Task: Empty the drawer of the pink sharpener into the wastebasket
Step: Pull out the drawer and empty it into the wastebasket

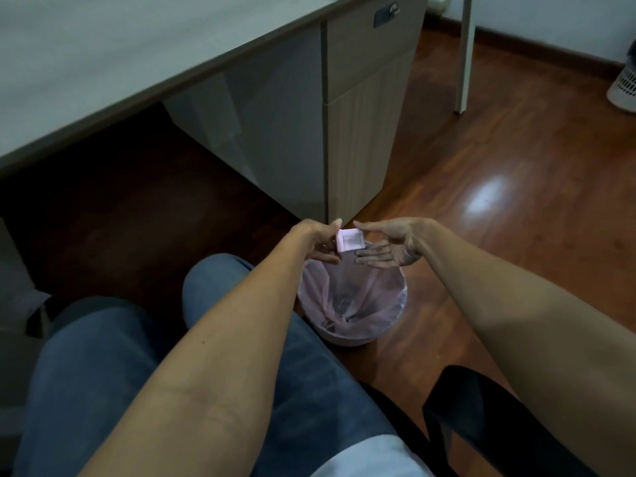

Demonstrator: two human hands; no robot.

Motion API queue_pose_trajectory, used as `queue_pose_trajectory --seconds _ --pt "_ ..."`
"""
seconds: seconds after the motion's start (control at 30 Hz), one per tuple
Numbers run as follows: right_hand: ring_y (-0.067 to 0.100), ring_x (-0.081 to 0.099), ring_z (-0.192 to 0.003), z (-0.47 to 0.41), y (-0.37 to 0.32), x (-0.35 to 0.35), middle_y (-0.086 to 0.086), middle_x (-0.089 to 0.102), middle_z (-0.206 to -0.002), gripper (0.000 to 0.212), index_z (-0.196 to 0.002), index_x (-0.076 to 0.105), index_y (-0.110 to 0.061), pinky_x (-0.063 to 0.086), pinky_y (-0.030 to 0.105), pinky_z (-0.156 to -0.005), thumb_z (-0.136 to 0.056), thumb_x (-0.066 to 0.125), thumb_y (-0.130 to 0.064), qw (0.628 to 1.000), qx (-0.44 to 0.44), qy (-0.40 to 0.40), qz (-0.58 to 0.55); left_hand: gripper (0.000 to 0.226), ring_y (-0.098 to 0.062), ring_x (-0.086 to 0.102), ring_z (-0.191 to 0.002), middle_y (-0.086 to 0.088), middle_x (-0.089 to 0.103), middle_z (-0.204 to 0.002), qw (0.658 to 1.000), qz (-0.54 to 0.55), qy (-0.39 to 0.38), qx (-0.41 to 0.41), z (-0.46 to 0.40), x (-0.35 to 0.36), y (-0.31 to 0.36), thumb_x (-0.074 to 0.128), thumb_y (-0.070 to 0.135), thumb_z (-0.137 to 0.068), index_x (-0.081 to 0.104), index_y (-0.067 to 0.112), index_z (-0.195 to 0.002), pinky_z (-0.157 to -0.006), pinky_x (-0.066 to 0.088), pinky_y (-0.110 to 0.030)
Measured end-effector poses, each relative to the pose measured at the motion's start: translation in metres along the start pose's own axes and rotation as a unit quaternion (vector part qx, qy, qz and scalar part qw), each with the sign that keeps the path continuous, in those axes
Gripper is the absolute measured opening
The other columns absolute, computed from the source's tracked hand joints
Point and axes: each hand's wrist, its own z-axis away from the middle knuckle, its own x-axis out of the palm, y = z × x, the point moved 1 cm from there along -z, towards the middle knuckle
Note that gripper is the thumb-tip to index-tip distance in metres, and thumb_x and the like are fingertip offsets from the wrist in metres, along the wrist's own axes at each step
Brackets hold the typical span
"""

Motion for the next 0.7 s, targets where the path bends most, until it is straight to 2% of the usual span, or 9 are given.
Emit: queue_pose_trajectory --seconds 0.1,0.27,0.33,0.4,0.43,0.5,0.57,0.7 --pt "0.022 0.072 -0.111 -0.001 -0.002 0.000 0.016 0.076 -0.113 0.065 -0.114 0.066 0.003 0.054 0.032 -0.098 -0.074 0.083 -0.045 1.000 -0.012 -0.003 0.017 0.047 -0.025 0.064 -0.068 -0.017 0.061 -0.082 1.000 0.016 0.002 0.012 0.001 -0.002 -0.001 0.048 0.042 -0.102 0.058 -0.004 -0.107 -0.059 0.059 -0.028" --pt "0.018 0.069 -0.114 0.002 -0.007 0.001 0.017 0.072 -0.123 0.054 -0.121 0.063 -0.002 0.051 0.029 -0.102 -0.082 0.077 -0.036 0.993 -0.086 -0.028 0.073 0.033 -0.027 0.072 -0.084 -0.022 0.069 -0.098 0.995 0.056 -0.010 0.079 0.004 -0.019 -0.002 0.068 0.016 -0.094 0.065 -0.014 -0.108 -0.071 0.064 -0.029" --pt "0.013 0.072 -0.103 0.006 -0.009 0.000 0.011 0.074 -0.118 0.040 -0.121 0.065 -0.007 0.053 0.024 -0.098 -0.086 0.074 -0.026 0.987 -0.119 -0.045 0.095 0.016 -0.028 0.070 -0.085 -0.024 0.066 -0.098 0.990 0.068 -0.023 0.118 0.008 -0.024 -0.001 0.069 0.000 -0.090 0.064 -0.012 -0.101 -0.074 0.063 -0.027" --pt "0.008 0.075 -0.087 0.010 -0.014 0.002 0.005 0.077 -0.102 0.021 -0.111 0.068 -0.009 0.056 0.020 -0.089 -0.090 0.069 -0.009 0.980 -0.161 -0.065 0.099 0.033 -0.031 0.068 -0.102 -0.022 0.063 -0.111 0.984 0.064 -0.027 0.162 0.013 -0.030 0.002 0.071 -0.007 -0.085 0.061 -0.010 -0.116 -0.088 0.061 -0.032" --pt "0.008 0.075 -0.084 0.013 -0.017 0.002 0.005 0.077 -0.098 0.022 -0.109 0.070 -0.008 0.056 0.020 -0.085 -0.089 0.068 0.001 0.975 -0.190 -0.065 0.092 0.045 -0.030 0.066 -0.111 -0.019 0.063 -0.118 0.982 0.039 -0.024 0.185 0.018 -0.034 0.006 0.074 -0.007 -0.083 0.058 -0.008 -0.126 -0.096 0.058 -0.036" --pt "0.017 0.072 -0.096 0.020 -0.022 0.005 0.013 0.074 -0.107 0.036 -0.115 0.069 -0.001 0.056 0.024 -0.086 -0.082 0.068 0.015 0.963 -0.255 -0.049 0.076 0.056 -0.026 0.063 -0.120 -0.015 0.065 -0.126 0.973 -0.016 -0.017 0.230 0.027 -0.041 0.014 0.081 -0.001 -0.078 0.060 -0.001 -0.130 -0.104 0.053 -0.039" --pt "0.026 0.066 -0.110 0.028 -0.028 0.009 0.021 0.068 -0.122 0.050 -0.124 0.064 0.003 0.055 0.030 -0.093 -0.077 0.069 0.021 0.949 -0.307 -0.038 0.069 0.057 -0.024 0.063 -0.121 -0.014 0.067 -0.126 0.963 -0.039 -0.005 0.267 0.038 -0.048 0.024 0.085 0.002 -0.074 0.064 0.004 -0.127 -0.105 0.052 -0.037" --pt "0.023 0.070 -0.105 0.054 -0.045 0.020 0.021 0.068 -0.124 0.054 -0.126 0.062 0.003 0.060 0.025 -0.087 -0.076 0.069 0.024 0.920 -0.380 -0.029 0.087 0.058 -0.022 0.064 -0.119 -0.009 0.069 -0.124 0.945 -0.052 0.030 0.323 0.060 -0.062 0.039 0.089 0.008 -0.068 0.066 0.012 -0.122 -0.104 0.051 -0.037"
